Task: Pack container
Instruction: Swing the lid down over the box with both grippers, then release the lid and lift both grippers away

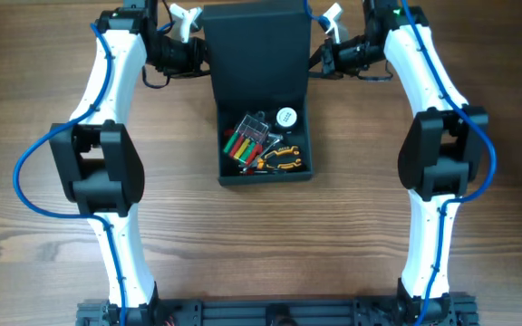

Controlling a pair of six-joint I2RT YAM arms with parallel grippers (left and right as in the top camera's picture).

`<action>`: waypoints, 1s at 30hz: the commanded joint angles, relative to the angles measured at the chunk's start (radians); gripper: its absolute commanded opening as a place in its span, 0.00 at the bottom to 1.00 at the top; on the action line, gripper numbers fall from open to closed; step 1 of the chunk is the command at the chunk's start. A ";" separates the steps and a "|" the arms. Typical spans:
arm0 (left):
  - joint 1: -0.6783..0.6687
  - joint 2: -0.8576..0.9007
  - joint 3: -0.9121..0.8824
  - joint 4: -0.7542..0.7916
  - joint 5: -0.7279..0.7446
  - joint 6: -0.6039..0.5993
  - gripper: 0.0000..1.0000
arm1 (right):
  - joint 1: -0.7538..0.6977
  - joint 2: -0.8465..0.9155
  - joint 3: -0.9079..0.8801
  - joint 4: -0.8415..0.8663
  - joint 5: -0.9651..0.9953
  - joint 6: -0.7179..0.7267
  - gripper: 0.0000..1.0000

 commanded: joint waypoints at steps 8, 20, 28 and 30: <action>-0.056 -0.140 -0.003 -0.076 -0.012 0.020 0.04 | 0.014 -0.156 0.010 -0.071 0.108 -0.073 0.05; -0.056 -0.246 -0.003 -0.111 -0.015 0.019 0.04 | 0.014 -0.193 0.010 -0.198 0.117 -0.148 0.06; -0.056 -0.300 -0.003 -0.243 -0.225 0.019 0.04 | 0.014 -0.233 0.010 -0.285 0.523 -0.067 0.11; -0.056 -0.317 -0.003 -0.245 -0.311 0.019 0.04 | 0.014 -0.257 0.010 -0.251 0.600 -0.024 0.11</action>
